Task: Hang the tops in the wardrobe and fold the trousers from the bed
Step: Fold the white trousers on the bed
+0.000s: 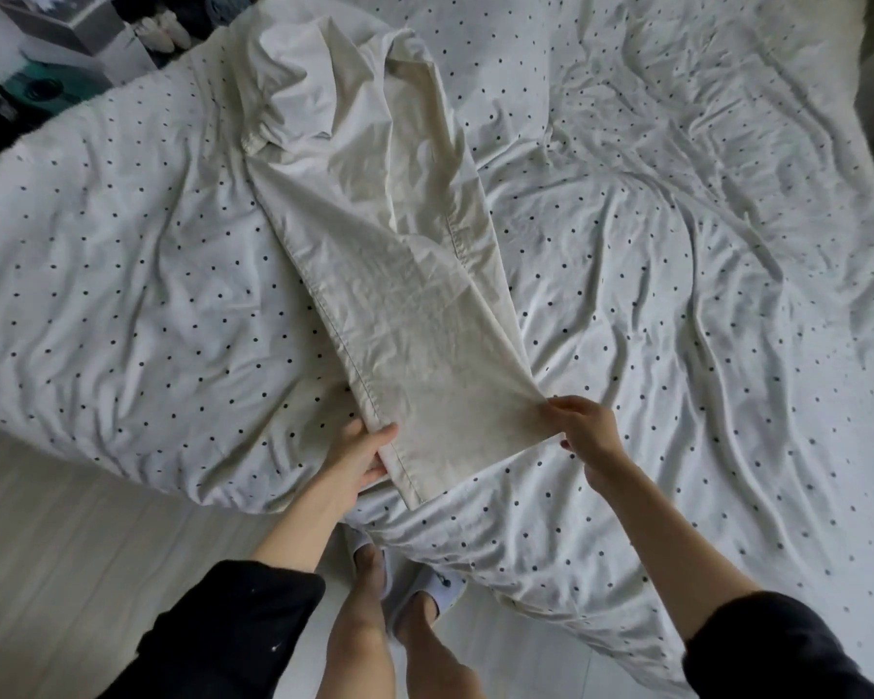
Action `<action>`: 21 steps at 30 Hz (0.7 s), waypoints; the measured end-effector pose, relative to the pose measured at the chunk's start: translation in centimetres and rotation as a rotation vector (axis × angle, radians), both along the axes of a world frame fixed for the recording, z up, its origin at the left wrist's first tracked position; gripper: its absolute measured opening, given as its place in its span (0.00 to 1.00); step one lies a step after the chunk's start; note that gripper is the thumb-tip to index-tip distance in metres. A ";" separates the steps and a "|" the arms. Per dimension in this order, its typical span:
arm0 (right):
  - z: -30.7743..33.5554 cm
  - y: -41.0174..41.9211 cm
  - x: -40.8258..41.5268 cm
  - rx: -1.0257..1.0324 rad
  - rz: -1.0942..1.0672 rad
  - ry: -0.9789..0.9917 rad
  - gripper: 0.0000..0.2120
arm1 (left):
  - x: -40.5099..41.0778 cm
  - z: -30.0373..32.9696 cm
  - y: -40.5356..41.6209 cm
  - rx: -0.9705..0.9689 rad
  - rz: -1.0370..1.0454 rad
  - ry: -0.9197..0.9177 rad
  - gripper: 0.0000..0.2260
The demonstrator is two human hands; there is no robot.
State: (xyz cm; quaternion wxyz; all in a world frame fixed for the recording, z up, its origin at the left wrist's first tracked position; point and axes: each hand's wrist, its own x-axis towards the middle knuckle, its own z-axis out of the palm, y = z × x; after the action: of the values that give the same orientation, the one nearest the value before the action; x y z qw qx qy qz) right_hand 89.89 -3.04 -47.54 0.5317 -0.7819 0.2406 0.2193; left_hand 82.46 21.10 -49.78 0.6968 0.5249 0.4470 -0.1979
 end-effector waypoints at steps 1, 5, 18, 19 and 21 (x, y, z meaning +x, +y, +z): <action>-0.8 0.0 0.2 -0.038 0.017 0.018 0.04 | 0.3 -0.9 0.2 -0.002 0.022 0.010 0.12; -2.4 1.0 1.8 -0.167 0.122 -0.040 0.08 | 2.7 -3.3 2.6 0.111 0.114 -0.018 0.10; 0.2 9.4 10.9 -0.405 0.370 -0.120 0.13 | 10.8 -1.5 9.8 0.321 -0.138 -0.023 0.17; 0.5 10.6 12.3 -0.411 0.387 -0.136 0.12 | 12.2 -1.1 11.1 0.358 -0.123 -0.045 0.18; 1.2 13.0 15.2 -0.424 0.414 -0.162 0.11 | 14.8 -0.4 13.8 0.435 -0.103 -0.108 0.15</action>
State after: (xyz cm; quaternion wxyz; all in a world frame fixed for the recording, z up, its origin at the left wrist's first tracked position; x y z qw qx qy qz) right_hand 105.04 9.96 -46.37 0.3181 -0.9227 0.0736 0.2048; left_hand 97.29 34.94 -50.14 0.5791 0.6946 0.4140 -0.1036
